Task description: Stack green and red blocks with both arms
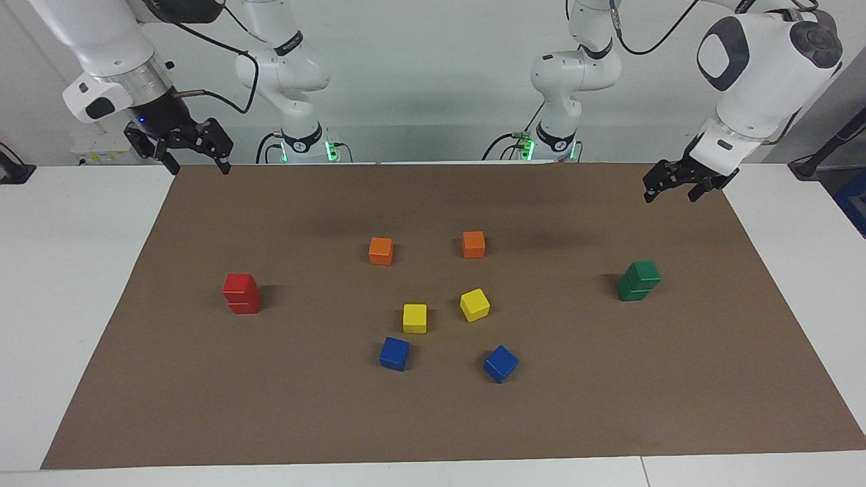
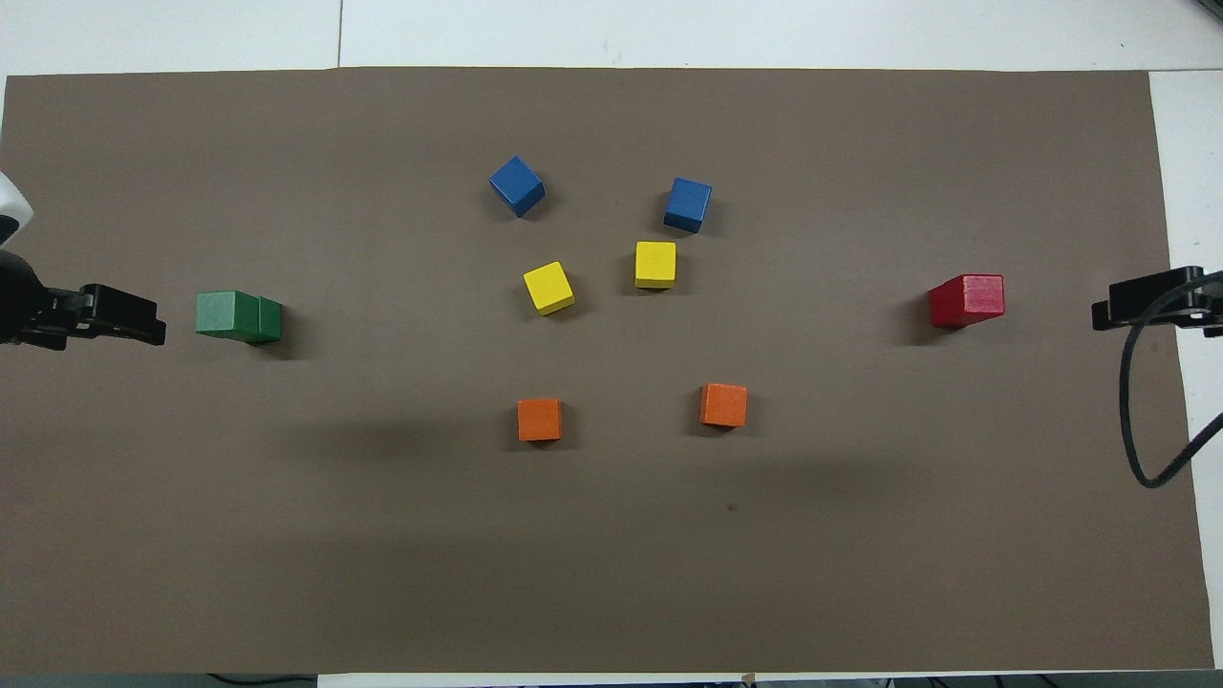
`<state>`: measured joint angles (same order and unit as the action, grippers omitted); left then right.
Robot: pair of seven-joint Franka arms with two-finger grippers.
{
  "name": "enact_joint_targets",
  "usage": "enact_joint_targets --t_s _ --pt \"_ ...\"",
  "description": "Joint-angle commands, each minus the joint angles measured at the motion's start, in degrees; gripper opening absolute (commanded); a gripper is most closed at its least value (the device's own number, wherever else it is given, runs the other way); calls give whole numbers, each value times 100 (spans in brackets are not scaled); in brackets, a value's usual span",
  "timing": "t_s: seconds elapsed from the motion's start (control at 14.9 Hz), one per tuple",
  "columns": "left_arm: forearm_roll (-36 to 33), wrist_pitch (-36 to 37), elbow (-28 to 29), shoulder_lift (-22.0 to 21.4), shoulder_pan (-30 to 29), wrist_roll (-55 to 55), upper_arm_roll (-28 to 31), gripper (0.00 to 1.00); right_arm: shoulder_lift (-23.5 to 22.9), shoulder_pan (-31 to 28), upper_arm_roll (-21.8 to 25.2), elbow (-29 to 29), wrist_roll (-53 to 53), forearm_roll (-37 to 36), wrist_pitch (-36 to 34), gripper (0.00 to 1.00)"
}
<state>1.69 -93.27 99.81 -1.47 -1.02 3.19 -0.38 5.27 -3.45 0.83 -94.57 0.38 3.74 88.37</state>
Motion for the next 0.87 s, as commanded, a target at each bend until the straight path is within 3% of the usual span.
enact_joint_targets --t_s 0.0,0.81 --pt "-63 2 -5 -73 23 -55 29 100 -8 -50 -4 62 68 22 -170 100" --pt "-63 2 3 -73 23 -55 29 100 18 -42 -31 44 50 -480 -531 100"
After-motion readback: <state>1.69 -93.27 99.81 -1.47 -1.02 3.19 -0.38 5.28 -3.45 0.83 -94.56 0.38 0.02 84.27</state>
